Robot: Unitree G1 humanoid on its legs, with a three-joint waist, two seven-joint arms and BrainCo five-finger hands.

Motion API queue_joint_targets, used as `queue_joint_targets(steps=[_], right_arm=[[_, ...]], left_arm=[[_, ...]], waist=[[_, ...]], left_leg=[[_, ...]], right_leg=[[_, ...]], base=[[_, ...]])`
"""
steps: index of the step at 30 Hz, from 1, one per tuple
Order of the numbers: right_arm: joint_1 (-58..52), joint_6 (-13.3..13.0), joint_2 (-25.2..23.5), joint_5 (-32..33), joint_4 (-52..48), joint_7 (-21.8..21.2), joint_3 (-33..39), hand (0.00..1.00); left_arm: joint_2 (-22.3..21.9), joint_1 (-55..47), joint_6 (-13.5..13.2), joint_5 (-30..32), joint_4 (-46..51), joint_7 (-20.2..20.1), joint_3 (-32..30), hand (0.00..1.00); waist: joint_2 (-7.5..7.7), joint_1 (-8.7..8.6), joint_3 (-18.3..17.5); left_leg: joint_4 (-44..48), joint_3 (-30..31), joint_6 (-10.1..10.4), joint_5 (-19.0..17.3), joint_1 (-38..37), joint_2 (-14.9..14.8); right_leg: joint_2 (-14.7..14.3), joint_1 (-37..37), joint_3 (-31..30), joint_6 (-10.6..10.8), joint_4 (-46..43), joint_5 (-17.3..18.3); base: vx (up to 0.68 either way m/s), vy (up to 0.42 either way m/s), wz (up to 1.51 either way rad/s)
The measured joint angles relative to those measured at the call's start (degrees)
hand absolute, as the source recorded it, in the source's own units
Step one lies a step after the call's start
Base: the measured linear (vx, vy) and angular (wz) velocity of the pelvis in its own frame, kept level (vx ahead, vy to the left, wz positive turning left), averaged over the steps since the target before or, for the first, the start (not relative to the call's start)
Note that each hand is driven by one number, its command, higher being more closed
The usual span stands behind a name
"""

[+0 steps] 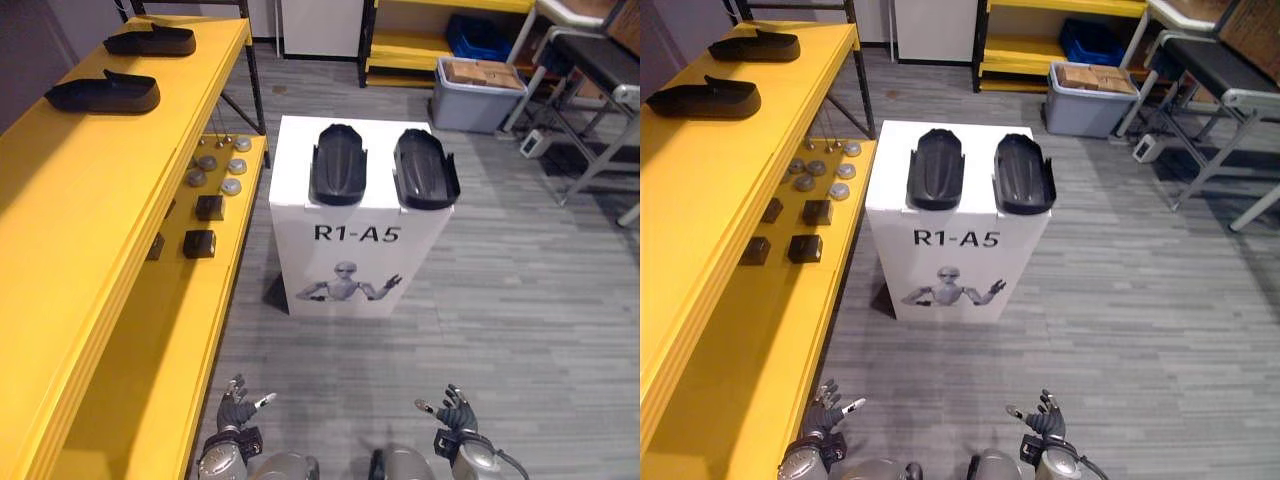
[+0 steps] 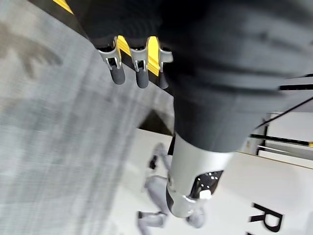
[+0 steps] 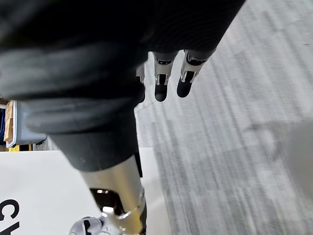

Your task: Walk over and take plastic housings, then place them on the shelf

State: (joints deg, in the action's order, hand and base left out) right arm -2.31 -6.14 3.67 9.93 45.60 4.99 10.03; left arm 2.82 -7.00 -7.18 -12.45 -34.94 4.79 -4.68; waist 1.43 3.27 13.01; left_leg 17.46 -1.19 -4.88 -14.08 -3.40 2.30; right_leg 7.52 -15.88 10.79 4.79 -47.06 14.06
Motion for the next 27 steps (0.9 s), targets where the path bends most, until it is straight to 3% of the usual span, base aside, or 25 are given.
queue_joint_targets(steps=[2, 3, 4, 5, 7, 9, 10, 11, 13, 15, 16, 17, 19, 22, 27], right_arm=[[0.0, 0.0, 0.0, 0.0, 0.7, -0.2, 0.0, 0.0], [0.0, 0.0, 0.0, 0.0, 1.0, -0.2, 0.1, 0.0], [-0.3, 0.0, 0.2, 0.0, 2.1, -0.2, 0.1, 0.0], [-0.6, 0.2, 0.8, 0.0, 3.2, -0.3, 0.2, 0.0], [-0.3, 0.4, 0.7, 0.0, 2.5, -0.3, 0.0, 0.0], [-0.7, 0.3, 0.7, 0.2, 1.1, -0.5, -1.0, 0.0], [-0.8, 0.3, 0.4, 0.5, 0.0, -0.5, -1.3, 0.0], [-0.6, 0.2, 0.2, 1.0, -0.2, -0.5, -1.2, 0.0], [-0.4, 0.1, 0.3, 1.3, -0.2, -0.5, -0.9, 0.0], [-0.4, 0.0, 0.5, 1.3, -0.2, -0.4, -0.7, 0.0], [-1.0, 0.0, 0.9, 1.4, -0.1, -0.5, 0.0, 0.0], [-0.9, -0.1, 0.8, 1.3, 0.5, -0.4, 0.7, 0.0], [-2.1, 0.0, 0.3, 1.4, 1.0, -0.2, 1.3, 0.0], [-2.9, 0.0, 0.4, 1.4, 1.4, 0.5, 3.2, 0.0], [-2.9, 0.0, 1.1, 1.8, 2.6, 1.5, 9.4, 0.0]], left_arm=[[0.3, 0.1, -0.1, -0.1, -0.1, 0.0, -0.1, 0.0], [0.5, 0.0, -0.1, -0.1, -0.3, 0.0, -0.1, 0.0], [0.8, 0.2, -0.1, -0.1, -1.7, 0.1, -0.1, 0.0], [0.4, 0.3, 0.0, 0.2, -3.7, 0.1, -0.5, 0.0], [-0.7, -0.1, 0.1, 0.3, -4.1, 0.0, -0.7, 0.0], [-2.2, 0.0, 0.1, 0.3, -4.0, -0.1, -1.3, 0.0], [-2.7, -0.2, 0.1, 0.3, -4.0, -0.3, -1.0, 0.0], [-2.9, -0.1, 0.1, 0.3, -4.0, -0.5, -0.5, 0.0], [-3.1, -0.1, 0.1, 0.3, -4.0, -0.5, -0.5, 0.0], [-2.9, -0.1, 0.1, 0.3, -4.1, -0.4, -0.5, 0.0], [-3.1, -0.3, 0.0, 0.3, -4.7, -0.4, -0.5, 0.0], [-2.9, -0.2, 0.0, 0.3, -5.4, -0.5, -0.4, 0.0], [-1.4, 0.4, 0.1, 0.3, -6.9, -0.3, -0.3, 0.0], [0.0, -0.1, 0.0, 0.3, -7.1, -0.2, -0.3, 0.0], [1.9, -0.6, 0.0, 0.4, -7.4, -0.2, -0.5, 0.0]], waist=[[-0.12, -1.05, -0.4], [0.44, -1.1, -0.8], [0.91, -1.12, -1.4], [-0.35, -0.94, -2.5], [-1.67, -1.05, -3.2], [-1.95, -0.84, -2.9], [-1.92, -0.69, -2.8], [-1.77, -0.41, -2.8], [-1.6, -0.15, -2.6], [-2.13, -0.11, -2.9], [-3.75, -0.25, -3.6], [-4.27, -0.31, -3.2], [-2.16, -0.54, -3.5], [-1.96, -0.87, -3.7], [-1.3, -1.09, -4.2]], left_leg=[[-1.5, 2.4, 2.5, -1.4, -3.2, -2.0], [-1.8, 3.1, 3.3, -1.9, -3.9, -2.1], [-1.8, 3.9, 5.0, -3.0, -5.2, -2.6], [-0.7, 4.9, 6.3, -3.7, -5.6, -4.7], [6.1, 4.3, 8.1, -2.5, -2.7, -6.2], [22.9, 4.1, 8.8, 2.8, 4.2, -6.8], [31.5, 2.1, 9.2, 1.6, 8.0, -8.4], [32.3, -0.4, 10.1, -1.6, 10.6, -10.0], [24.2, -1.2, 10.6, -3.1, 12.9, -10.5], [12.6, -0.6, 10.6, -1.9, 13.3, -10.4], [1.9, 0.9, 10.4, 7.1, 13.4, -11.1], [1.8, 1.1, 9.1, 8.5, 13.4, -11.2], [-1.7, -0.2, 8.0, 9.5, 11.3, -8.0], [-5.4, -1.6, 6.9, 10.3, 8.7, -5.9], [-10.9, -3.5, 6.5, 12.0, 5.6, -5.1]], right_leg=[[-3.3, -0.8, -1.5, -0.8, 18.9, -1.5], [-4.2, -0.7, -2.8, -1.1, 23.8, -3.1], [-5.2, -0.1, -4.2, -2.8, 28.1, -11.8], [-6.6, 1.4, -3.1, -5.5, 28.7, -14.1], [-8.2, 3.1, -2.0, -7.0, 30.1, -13.2], [-8.6, 8.5, -1.9, -7.4, 34.4, -12.9], [-8.9, 12.6, -2.1, -7.5, 37.3, -12.9], [-8.5, 15.9, -2.3, -7.5, 39.0, -12.9], [-7.5, 18.0, -2.8, -7.4, 39.9, -12.9], [-6.8, 18.4, -3.4, -6.6, 40.1, -12.7], [-7.7, 18.8, -4.0, -4.8, 40.4, -11.5], [-7.9, 19.3, -4.5, -3.9, 40.8, -10.5], [-4.5, 19.7, -5.6, -2.1, 41.4, -8.9], [-2.4, 20.0, -6.7, -1.2, 41.5, -8.3], [-1.8, 19.8, -8.7, -1.0, 42.1, -8.2]], base=[[0.57, -0.115, 0.53], [0.55, -0.17, 0.58], [0.59, -0.218, 0.5], [0.59, -0.224, 0.4], [0.56, -0.218, 0.2], [0.51, -0.191, 0.17], [0.46, -0.108, -0.01], [0.44, -0.063, -0.08], [0.26, 0.055, -0.2], [0.23, 0.155, -0.27], [0.2, 0.201, -0.27], [0.19, 0.211, -0.21], [0.15, 0.181, -0.07], [0.1, 0.103, -0.11], [0.06, 0.026, -0.18]])
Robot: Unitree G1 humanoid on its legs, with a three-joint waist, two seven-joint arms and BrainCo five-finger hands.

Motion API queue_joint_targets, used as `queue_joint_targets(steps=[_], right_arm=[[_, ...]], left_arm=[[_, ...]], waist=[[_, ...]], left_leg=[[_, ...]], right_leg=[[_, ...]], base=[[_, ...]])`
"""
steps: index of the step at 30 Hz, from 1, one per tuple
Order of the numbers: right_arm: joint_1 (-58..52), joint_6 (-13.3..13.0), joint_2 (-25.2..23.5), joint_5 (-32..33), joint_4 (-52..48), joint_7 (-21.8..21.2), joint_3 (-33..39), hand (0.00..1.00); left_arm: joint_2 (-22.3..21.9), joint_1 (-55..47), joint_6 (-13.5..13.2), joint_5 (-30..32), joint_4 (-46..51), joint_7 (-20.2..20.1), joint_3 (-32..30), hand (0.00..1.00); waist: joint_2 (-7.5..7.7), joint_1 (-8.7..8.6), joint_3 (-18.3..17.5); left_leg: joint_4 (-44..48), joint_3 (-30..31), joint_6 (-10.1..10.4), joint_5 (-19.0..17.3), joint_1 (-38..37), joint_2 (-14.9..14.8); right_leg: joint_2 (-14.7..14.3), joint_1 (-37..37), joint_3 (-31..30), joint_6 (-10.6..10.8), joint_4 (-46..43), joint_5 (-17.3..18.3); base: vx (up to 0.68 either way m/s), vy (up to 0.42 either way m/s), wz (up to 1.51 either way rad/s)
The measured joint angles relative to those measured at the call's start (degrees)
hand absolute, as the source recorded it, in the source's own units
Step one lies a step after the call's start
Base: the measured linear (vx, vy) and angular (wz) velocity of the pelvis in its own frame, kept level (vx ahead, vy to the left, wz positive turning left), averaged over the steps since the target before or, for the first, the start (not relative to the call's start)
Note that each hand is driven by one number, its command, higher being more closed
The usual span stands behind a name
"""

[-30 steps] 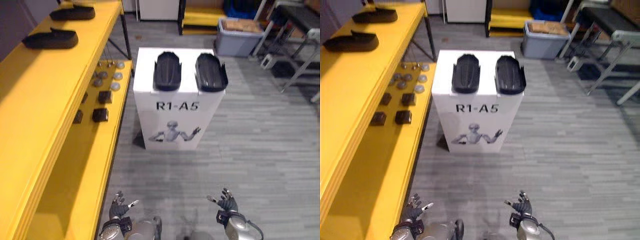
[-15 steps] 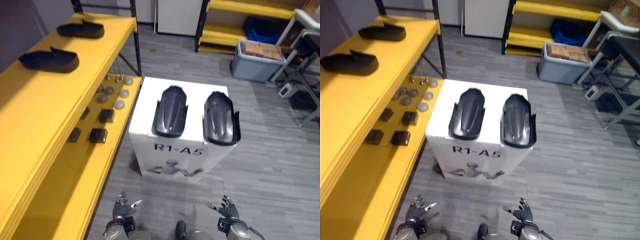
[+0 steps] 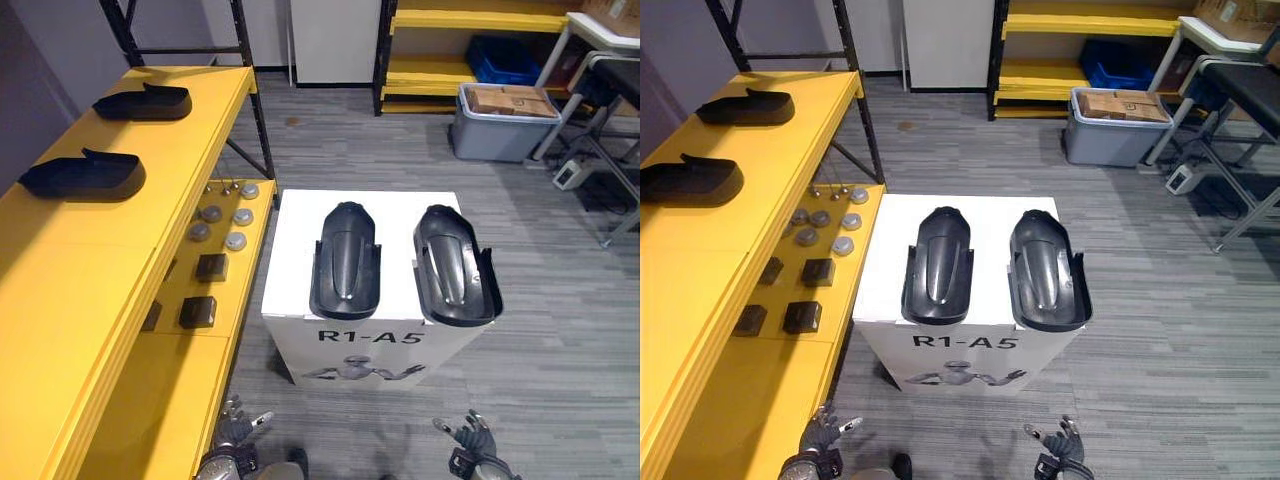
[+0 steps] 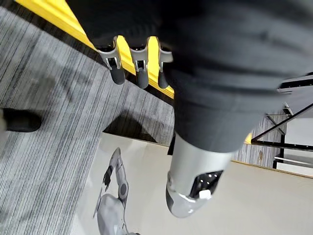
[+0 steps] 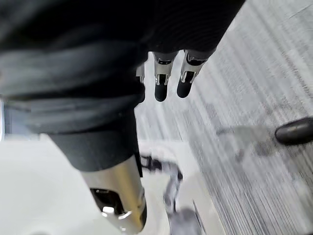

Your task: Walk over and take plastic housings, then place them on the shelf

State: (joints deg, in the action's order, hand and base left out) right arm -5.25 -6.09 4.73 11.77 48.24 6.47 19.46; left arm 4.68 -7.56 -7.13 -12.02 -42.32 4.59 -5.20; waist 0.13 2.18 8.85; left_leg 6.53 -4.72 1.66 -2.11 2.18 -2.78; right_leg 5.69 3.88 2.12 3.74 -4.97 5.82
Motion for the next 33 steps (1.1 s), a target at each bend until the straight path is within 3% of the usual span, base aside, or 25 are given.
queue_joint_targets(steps=[6, 10, 16, 24, 30, 33], right_arm=[[0.3, 0.1, 6.7, 2.2, -5.4, 1.0, 7.6, 0.0], [1.0, 0.1, 11.9, 2.2, -18.5, 2.6, 7.4, 0.0], [6.4, -0.6, 13.6, -0.4, -32.6, 3.1, 0.6, 0.0], [13.3, -1.5, 13.7, -4.5, -32.5, 2.4, -8.6, 0.0], [20.7, -1.1, 13.7, -7.5, -21.9, 2.8, -11.5, 0.0], [23.7, 0.4, 13.7, -10.2, -17.2, 4.6, -11.6, 0.0]], left_arm=[[0.6, -1.9, 0.0, 0.5, 1.0, -0.3, 0.0, 0.0], [1.0, -3.1, 0.0, 0.5, 2.0, -0.5, 0.3, 0.0], [1.7, -4.6, -0.1, 0.4, 3.0, -1.5, 3.4, 0.0], [1.7, -4.8, -0.3, 0.5, 2.9, -2.5, 5.0, 0.0], [1.5, -6.1, -0.4, 0.5, 2.9, -2.5, 6.9, 0.0], [1.3, -6.2, -0.4, 0.5, 2.9, -2.4, 6.9, 0.0]], waist=[[0.73, -1.42, -1.6], [0.85, -2.37, -2.1], [0.82, -2.72, -2.3], [0.76, -1.24, -2.4], [0.75, -1.02, -2.4], [0.73, -0.73, -2.4]], left_leg=[[-3.8, -2.1, 0.2, 0.7, -2.0, -0.1], [-4.6, -3.8, 0.2, 0.7, -2.2, -0.1], [-5.3, -4.9, 0.2, 0.8, -3.3, -0.1], [-6.7, -4.9, -0.7, 1.9, -3.1, 0.5], [-10.3, -4.2, -1.2, 4.7, -3.0, 1.2], [-11.3, -3.4, -1.4, 5.5, -3.0, 1.5]], right_leg=[[-0.4, -0.8, -2.5, 0.0, 0.5, 0.0], [-0.4, -2.0, -4.6, 0.2, 0.4, -0.2], [-0.6, -2.4, -6.4, 0.4, 0.4, -1.0], [-0.1, -3.1, -6.4, 0.8, 0.9, -2.2], [0.2, -4.1, -5.8, 1.2, 1.7, -2.6], [0.4, -4.1, -5.0, 1.2, 2.1, -2.8]], base=[[0.05, 0.011, -0.22], [0.03, 0.023, -0.23], [0.01, 0.01, -0.17], [-0.02, 0.011, 0.0], [-0.03, 0.016, 0.06], [-0.02, 0.016, 0.14]])
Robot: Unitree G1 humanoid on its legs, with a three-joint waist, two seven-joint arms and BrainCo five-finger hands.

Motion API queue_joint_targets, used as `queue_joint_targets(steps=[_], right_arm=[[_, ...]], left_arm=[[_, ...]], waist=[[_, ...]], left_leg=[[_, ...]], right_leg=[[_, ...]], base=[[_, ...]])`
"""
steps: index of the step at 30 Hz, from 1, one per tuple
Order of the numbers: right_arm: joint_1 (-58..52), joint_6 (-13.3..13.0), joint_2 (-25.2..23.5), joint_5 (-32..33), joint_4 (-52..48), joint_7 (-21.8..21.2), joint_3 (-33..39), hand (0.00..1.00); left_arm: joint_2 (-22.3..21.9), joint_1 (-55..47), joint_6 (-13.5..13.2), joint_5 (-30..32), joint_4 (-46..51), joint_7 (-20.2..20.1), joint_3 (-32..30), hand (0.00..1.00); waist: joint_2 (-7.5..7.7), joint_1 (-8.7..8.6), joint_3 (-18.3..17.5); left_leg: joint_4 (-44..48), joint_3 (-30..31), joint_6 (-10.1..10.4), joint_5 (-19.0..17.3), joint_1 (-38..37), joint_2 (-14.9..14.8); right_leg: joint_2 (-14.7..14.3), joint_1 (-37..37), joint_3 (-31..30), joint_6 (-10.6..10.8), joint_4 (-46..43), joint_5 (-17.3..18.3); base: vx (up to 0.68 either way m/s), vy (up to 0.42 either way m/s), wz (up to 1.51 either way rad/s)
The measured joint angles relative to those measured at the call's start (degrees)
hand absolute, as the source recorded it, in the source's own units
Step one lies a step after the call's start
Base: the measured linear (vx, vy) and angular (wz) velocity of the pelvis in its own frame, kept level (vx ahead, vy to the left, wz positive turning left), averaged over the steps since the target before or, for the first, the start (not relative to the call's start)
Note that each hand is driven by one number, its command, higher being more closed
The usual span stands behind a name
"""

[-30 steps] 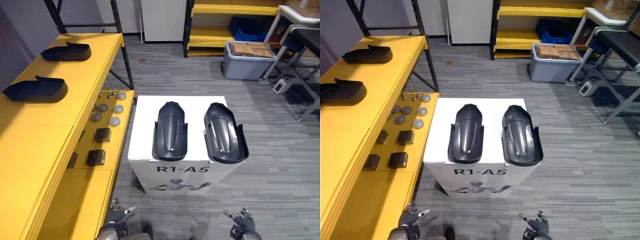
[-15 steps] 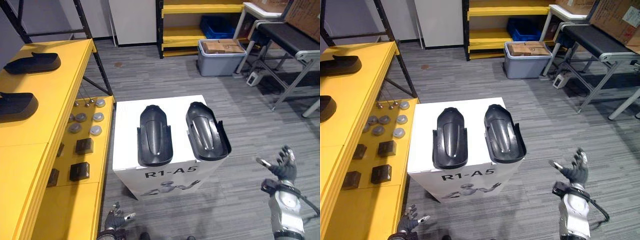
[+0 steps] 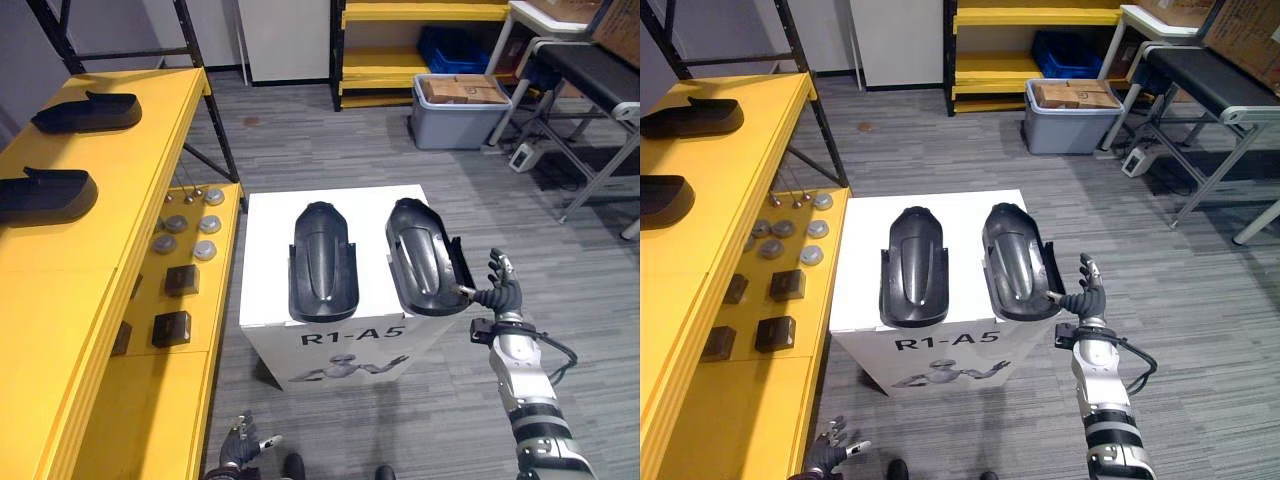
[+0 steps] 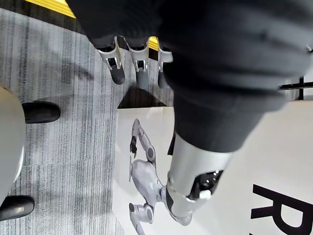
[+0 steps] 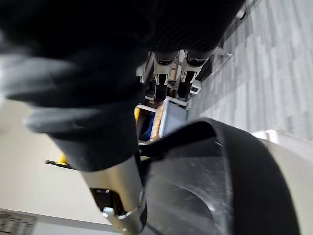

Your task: Walk over and take plastic housings, then place them on the shelf

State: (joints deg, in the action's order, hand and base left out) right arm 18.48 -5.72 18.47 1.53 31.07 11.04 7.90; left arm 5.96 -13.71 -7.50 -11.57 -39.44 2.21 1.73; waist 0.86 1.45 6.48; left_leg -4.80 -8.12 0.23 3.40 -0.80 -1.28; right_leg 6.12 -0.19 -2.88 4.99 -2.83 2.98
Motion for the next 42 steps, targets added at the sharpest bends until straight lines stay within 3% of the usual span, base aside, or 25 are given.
queue_joint_targets(steps=[4, 9, 10, 13, 17, 22, 29, 35, 42], right_arm=[[2.5, 2.3, -0.4, -4.0, 4.5, 3.6, 0.7, 0.0], [5.9, 3.3, -0.9, -3.6, 11.5, 5.9, 5.1, 0.0], [6.8, 3.3, -0.9, -2.5, 13.2, 5.8, 5.5, 1.0], [8.8, 3.3, -0.7, 0.8, 16.5, 4.3, 5.9, 1.0], [11.4, 3.2, 0.5, 9.3, 21.2, -1.7, 6.0, 1.0], [12.3, 3.1, 2.0, 13.8, 23.9, -2.6, 5.4, 1.0], [12.0, 2.8, 1.9, 13.8, 22.8, -2.8, 4.8, 1.0], [3.3, 3.2, -1.8, 9.5, 3.9, -1.0, 5.6, 1.0], [-3.6, 3.2, -6.1, 1.7, -13.7, 4.1, 10.2, 1.0]], left_arm=[[-0.4, -0.2, 0.0, 0.0, 0.0, 0.6, -0.1, 0.0], [-1.1, 0.0, 0.0, -0.1, 0.0, 1.3, -0.1, 0.0], [-1.1, -0.1, 0.0, -0.1, -0.1, 1.3, -0.1, 0.0], [-1.1, -0.2, 0.0, -0.3, -0.2, 1.3, -0.1, 0.0], [-1.1, 0.8, 0.1, -0.5, -0.2, 0.5, -0.1, 0.0], [-0.9, 0.9, 0.5, -0.5, -0.5, -0.1, 0.0, 0.0], [-0.7, 2.4, 0.5, -0.6, -0.5, 0.0, 0.1, 0.0], [-1.1, 1.9, 0.6, -0.6, 4.6, 1.0, -1.1, 0.0], [-2.8, -1.2, 0.0, -0.8, 21.0, 2.4, -5.3, 0.0]], waist=[[-0.17, 0.81, 0.2], [-0.37, 0.9, 1.7], [-0.42, 0.9, 1.8], [-0.43, 0.7, 2.0], [-0.46, 0.72, 2.8], [-0.47, 0.78, 3.4], [-0.26, 0.72, 3.5], [-0.23, 0.57, 3.6], [-0.22, -0.52, 3.4]], left_leg=[[-0.1, 0.6, -0.1, 0.3, 0.4, 0.3], [-0.2, 1.8, -0.1, 0.7, 1.0, 0.5], [-0.2, 1.8, -0.1, 0.7, 1.0, 0.5], [-0.2, 1.9, -0.1, 0.7, 1.0, 0.5], [-0.5, 1.9, 0.0, 0.6, -0.1, 0.5], [-0.5, 1.6, 0.3, 0.4, -0.4, 0.3], [-0.5, 1.2, 0.6, 0.2, -1.1, -0.1], [-0.4, 1.2, 0.9, 0.0, -1.1, -0.4], [-0.2, 1.9, 0.7, 0.2, -0.8, -0.6]], right_leg=[[0.3, 0.1, 0.6, 0.0, 0.4, 0.0], [0.5, 0.2, 1.9, 0.0, 0.8, 0.0], [0.5, 0.2, 1.9, 0.0, 0.9, 0.0], [0.5, 0.6, 2.0, -0.1, 1.4, -0.1], [0.5, 1.9, 2.2, -0.1, 1.7, -0.1], [0.4, 2.3, 2.1, -0.1, 2.2, -0.1], [0.1, 3.4, 1.9, -0.1, 2.4, -0.1], [-0.1, 3.4, 2.0, -0.1, 2.4, -0.1], [-0.1, 3.1, 2.0, -0.1, 1.8, -0.2]], base=[[-0.01, 0.006, 0.07], [0.0, 0.011, 0.13], [0.0, 0.0, 0.0], [0.0, 0.0, 0.0], [0.0, 0.0, 0.0], [-0.01, 0.005, -0.02], [0.02, 0.003, -0.01], [0.0, 0.002, 0.01], [-0.01, 0.006, 0.02]])
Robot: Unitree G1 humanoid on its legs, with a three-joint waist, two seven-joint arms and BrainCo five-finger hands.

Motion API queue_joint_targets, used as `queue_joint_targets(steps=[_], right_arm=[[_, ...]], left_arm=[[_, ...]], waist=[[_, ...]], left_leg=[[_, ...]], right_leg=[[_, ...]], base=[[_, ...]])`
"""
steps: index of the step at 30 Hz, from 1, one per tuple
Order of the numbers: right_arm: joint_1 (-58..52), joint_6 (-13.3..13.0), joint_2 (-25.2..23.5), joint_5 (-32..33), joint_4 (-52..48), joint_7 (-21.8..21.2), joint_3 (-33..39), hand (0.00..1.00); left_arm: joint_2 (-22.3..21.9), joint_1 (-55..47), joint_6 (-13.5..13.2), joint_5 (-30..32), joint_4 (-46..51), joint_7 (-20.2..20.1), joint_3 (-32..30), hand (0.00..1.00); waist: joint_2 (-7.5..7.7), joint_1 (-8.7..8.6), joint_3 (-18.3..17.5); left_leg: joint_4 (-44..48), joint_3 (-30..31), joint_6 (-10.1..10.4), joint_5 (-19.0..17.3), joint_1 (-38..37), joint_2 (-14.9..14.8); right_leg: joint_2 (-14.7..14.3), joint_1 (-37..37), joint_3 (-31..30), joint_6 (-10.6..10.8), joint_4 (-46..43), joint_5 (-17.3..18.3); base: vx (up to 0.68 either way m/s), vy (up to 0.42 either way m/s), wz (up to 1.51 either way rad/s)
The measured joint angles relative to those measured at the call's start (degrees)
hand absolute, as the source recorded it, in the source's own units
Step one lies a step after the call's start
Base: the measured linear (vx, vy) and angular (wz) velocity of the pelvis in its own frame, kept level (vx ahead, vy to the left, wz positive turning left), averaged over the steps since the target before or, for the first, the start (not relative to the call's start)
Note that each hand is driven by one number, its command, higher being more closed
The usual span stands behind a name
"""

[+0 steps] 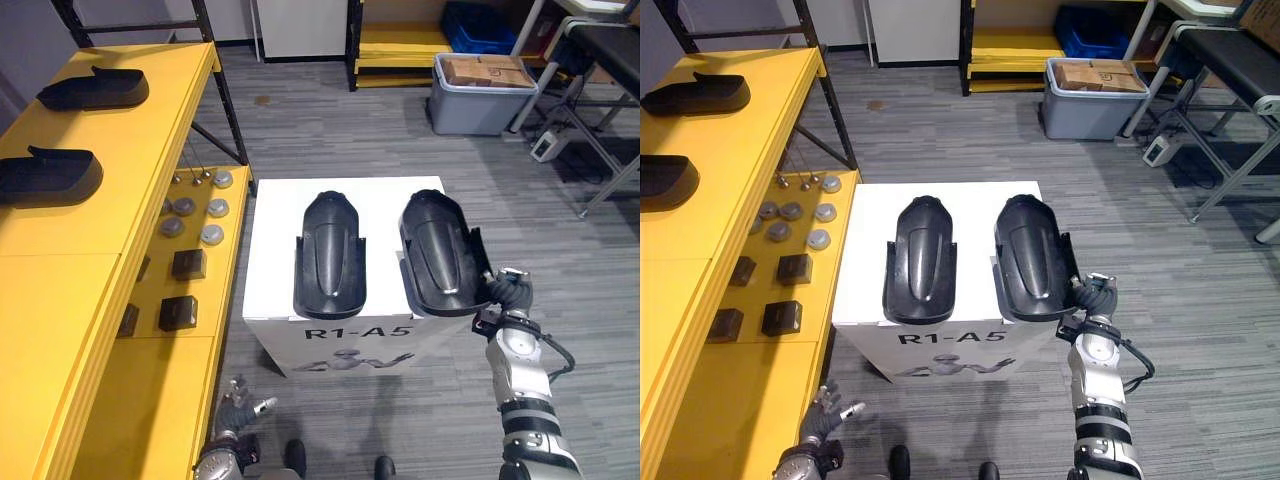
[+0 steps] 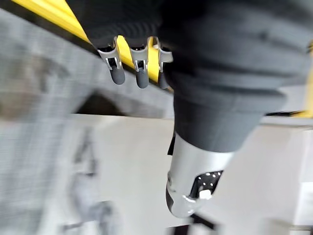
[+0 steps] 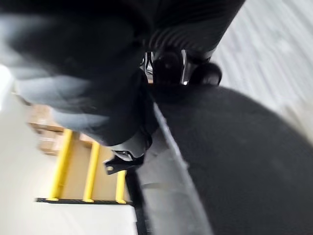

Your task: Walk over and take plastic housings, then place them on the shelf

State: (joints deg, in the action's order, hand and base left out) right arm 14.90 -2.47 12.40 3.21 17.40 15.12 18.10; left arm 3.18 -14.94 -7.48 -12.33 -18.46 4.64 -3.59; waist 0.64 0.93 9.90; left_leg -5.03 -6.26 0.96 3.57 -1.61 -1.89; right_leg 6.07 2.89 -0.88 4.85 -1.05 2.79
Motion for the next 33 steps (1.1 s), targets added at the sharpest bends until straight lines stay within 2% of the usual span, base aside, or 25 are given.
queue_joint_targets(steps=[6, 8, 13, 15, 18, 22, 30, 33], right_arm=[[-2.3, -0.2, -3.8, -4.6, -10.7, 3.5, 2.6, 1.0], [-3.4, -0.6, -4.8, -5.8, -14.0, 3.7, 1.6, 1.0], [-3.9, -1.2, -6.8, -5.9, -17.0, 3.6, -1.9, 1.0], [-3.9, -1.3, -7.6, -6.0, -18.8, 3.3, -3.8, 1.0], [-3.9, -3.0, -8.8, -6.1, -21.9, 2.2, -8.4, 1.0], [-3.9, -4.0, -9.1, -6.2, -24.0, 0.4, -14.2, 1.0], [-3.4, -4.7, -11.0, -8.5, -25.8, -1.6, -24.7, 1.0], [-3.4, -5.0, -10.4, -11.1, -25.8, -1.8, -26.6, 1.0]], left_arm=[[-2.3, -0.6, -1.0, -2.2, 14.0, 0.1, -0.3, 0.0], [-2.5, -0.4, -2.0, -2.2, 19.0, 0.1, 0.8, 0.0], [-2.5, 1.7, -3.1, -2.3, 24.3, 0.0, 4.8, 0.0], [-2.5, 3.0, -3.2, -3.4, 25.3, -0.1, 7.2, 0.0], [-2.5, 5.5, -3.2, -5.7, 25.8, -0.3, 11.1, 0.0], [-2.5, 10.3, -3.1, -7.2, 25.0, -0.2, 15.3, 0.0], [-1.3, 17.9, -2.0, -11.6, 17.2, 1.5, 19.4, 0.0], [0.3, 17.9, -1.7, -16.6, 16.5, 2.2, 20.7, 0.0]], waist=[[-0.07, -0.3, -0.8], [-0.14, -0.2, -1.5], [-0.33, -0.4, -2.5], [-0.38, -0.45, -2.6], [-0.73, -0.59, -2.9], [-0.84, -0.68, -4.0], [-1.11, -1.53, -5.3], [-1.09, -1.45, -6.1]], left_leg=[[0.0, 0.1, -0.1, 0.4, 0.4, 0.2], [0.0, 0.3, -0.2, 0.5, 0.4, 0.2], [0.0, 1.4, -0.3, 0.8, 0.4, 0.4], [0.0, 1.7, -0.3, 0.9, 0.3, 0.6], [0.0, 1.6, -0.3, 1.0, 0.2, 0.6], [0.0, 1.6, -0.3, 1.2, 0.1, 0.6], [0.0, 1.1, -0.3, 1.7, -0.1, 0.5], [-0.2, 0.5, -0.3, 1.7, -0.1, 0.3]], right_leg=[[0.0, -0.7, 0.1, 0.0, -0.5, 0.0], [0.1, -0.6, 0.2, 0.0, -0.5, 0.0], [0.2, 0.0, 1.5, 0.0, -0.6, 0.0], [0.2, 0.1, 1.7, 0.1, -0.6, 0.0], [0.2, 0.1, 1.7, 0.1, -0.7, 0.0], [0.2, 0.1, 1.7, 0.1, -0.8, 0.0], [0.1, -0.5, 1.2, 0.1, -1.6, 0.0], [-0.1, -1.0, 0.5, 0.0, -1.9, 0.0]], base=[[0.0, 0.0, 0.0], [0.0, 0.001, 0.05], [-0.01, 0.009, 0.11], [-0.03, 0.012, 0.11], [-0.02, 0.008, -0.01], [0.0, 0.0, 0.0], [-0.02, 0.005, -0.03], [-0.03, 0.008, -0.11]])
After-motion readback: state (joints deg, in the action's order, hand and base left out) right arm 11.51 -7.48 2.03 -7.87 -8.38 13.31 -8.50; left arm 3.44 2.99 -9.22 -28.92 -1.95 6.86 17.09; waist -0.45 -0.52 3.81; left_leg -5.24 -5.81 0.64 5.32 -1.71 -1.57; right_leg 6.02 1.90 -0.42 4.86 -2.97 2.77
